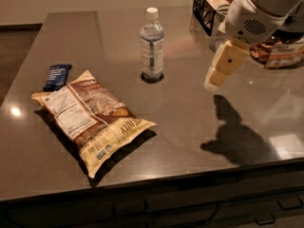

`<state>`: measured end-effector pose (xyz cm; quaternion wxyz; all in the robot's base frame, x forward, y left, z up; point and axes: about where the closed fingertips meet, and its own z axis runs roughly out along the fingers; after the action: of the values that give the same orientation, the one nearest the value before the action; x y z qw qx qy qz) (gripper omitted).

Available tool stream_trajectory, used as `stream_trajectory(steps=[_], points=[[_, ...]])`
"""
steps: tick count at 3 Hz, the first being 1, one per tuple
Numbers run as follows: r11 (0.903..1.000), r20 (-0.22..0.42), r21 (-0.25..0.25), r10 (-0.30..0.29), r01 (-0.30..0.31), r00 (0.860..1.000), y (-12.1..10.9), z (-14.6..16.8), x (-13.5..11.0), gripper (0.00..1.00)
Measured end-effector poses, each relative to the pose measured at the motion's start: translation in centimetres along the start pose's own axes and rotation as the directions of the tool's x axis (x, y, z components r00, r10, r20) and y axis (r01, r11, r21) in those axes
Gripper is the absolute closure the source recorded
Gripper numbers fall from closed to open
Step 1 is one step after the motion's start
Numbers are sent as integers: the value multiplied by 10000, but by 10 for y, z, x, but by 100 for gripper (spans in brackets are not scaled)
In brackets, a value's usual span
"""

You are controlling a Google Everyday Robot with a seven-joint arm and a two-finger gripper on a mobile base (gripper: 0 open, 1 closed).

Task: Knock blue plastic bottle over

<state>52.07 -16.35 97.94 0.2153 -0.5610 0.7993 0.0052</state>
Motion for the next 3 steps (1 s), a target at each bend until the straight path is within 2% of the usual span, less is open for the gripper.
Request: stream_trajectory(steps=[1,2,3], points=[[9952,914,-80,975,-972,9910,-27,24,-35,0],[9808,1895,-223,1942,-1935,9625,-50,48,-77,0],[9668,2561,-385,2539,-2526,9327,-65,69,-118,0]])
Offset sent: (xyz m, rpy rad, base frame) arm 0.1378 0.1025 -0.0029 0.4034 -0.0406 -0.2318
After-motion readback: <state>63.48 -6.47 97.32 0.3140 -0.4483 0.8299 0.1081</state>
